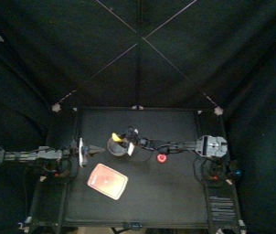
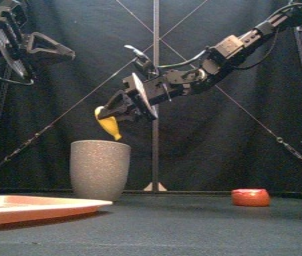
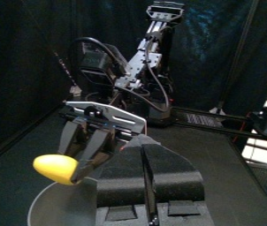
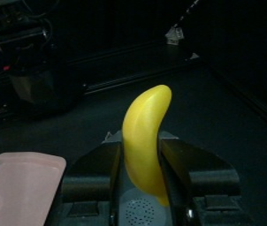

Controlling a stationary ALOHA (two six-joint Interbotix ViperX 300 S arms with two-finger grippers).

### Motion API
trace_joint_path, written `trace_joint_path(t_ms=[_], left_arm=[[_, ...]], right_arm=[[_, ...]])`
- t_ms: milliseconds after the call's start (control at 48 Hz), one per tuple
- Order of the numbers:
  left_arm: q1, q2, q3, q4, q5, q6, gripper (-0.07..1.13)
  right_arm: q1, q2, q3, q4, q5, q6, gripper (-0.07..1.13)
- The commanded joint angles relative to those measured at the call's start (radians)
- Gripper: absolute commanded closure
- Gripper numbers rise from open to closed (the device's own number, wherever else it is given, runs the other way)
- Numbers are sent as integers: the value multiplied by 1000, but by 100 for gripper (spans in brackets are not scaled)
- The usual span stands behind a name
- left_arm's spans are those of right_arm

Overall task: Pick the banana then place it in the grey bowl
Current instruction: Drop banana in the grey bowl and return to neutral

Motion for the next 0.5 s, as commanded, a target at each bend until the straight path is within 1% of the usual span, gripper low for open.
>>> trace_joint_path(t_ms=[21, 146, 229, 292, 417, 500], left_arm=[[8, 2, -11, 0, -9, 2, 107], [9, -6, -14, 2, -9, 2, 107], [8, -9, -14, 0, -11, 2, 107], [8, -9, -12, 0, -11, 2, 107], [8, -9, -9, 0, -9, -3, 107], [8, -9, -8, 0, -9, -5, 107]], right_arm=[[9, -25, -25, 3, 21, 0, 39], [14, -23, -25, 5, 31, -2, 27], [14, -28, -23, 2, 28, -3, 22], [14, -32, -21, 2, 21, -3, 20], [17, -60, -2, 5, 20, 0, 20], [40, -117, 48, 0, 14, -6, 20]])
